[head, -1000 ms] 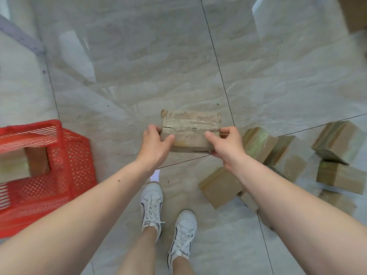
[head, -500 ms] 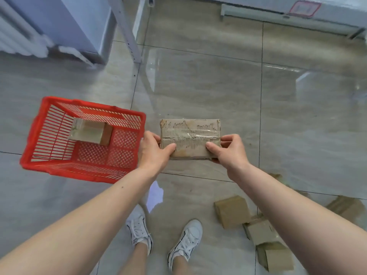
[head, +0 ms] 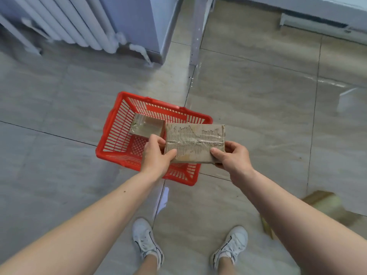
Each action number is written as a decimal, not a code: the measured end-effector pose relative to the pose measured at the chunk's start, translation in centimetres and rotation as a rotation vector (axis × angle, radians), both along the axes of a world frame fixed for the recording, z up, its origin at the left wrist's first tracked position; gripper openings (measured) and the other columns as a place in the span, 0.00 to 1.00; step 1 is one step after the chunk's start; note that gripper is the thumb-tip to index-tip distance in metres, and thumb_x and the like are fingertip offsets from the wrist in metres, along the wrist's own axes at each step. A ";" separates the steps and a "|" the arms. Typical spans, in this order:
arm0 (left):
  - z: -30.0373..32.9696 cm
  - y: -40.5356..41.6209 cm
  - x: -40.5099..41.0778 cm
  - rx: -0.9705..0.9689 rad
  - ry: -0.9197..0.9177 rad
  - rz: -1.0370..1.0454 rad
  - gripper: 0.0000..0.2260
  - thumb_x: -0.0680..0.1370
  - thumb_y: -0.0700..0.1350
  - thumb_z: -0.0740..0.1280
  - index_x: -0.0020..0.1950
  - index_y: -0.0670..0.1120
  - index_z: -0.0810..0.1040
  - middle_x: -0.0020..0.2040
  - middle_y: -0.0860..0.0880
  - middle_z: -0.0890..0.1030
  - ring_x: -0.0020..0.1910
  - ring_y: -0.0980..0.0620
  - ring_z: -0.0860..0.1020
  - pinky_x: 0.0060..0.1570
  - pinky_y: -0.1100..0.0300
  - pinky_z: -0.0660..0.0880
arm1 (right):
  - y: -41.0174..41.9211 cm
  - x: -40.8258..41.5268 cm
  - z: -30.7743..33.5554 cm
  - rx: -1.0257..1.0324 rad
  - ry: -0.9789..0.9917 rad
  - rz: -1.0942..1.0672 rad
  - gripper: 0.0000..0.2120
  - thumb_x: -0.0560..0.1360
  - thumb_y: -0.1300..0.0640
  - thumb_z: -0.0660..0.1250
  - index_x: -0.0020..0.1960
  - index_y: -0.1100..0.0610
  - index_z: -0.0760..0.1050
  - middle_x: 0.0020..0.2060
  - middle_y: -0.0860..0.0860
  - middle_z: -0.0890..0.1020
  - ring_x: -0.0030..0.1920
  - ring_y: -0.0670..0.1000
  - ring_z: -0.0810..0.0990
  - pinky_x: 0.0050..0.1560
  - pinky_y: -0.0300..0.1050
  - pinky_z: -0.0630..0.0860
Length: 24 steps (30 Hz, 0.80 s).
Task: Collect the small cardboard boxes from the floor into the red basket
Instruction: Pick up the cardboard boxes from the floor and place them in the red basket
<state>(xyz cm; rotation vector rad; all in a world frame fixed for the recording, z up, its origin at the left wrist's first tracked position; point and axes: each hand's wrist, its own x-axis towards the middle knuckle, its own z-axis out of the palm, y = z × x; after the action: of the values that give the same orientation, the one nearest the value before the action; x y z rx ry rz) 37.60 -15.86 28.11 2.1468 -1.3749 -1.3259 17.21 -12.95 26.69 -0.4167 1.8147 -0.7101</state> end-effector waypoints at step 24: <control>-10.0 -8.9 7.3 0.214 0.119 -0.079 0.14 0.79 0.45 0.65 0.65 0.47 0.71 0.62 0.48 0.77 0.59 0.48 0.77 0.63 0.48 0.73 | -7.8 9.0 -9.5 0.132 -0.024 -0.149 0.14 0.78 0.63 0.67 0.64 0.57 0.76 0.52 0.54 0.85 0.48 0.57 0.86 0.52 0.58 0.83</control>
<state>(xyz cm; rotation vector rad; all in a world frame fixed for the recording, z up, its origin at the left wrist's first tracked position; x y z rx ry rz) 44.88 -24.77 18.15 2.1231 -1.3368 -1.6707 26.20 -20.79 17.20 -0.1869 1.8712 -0.6895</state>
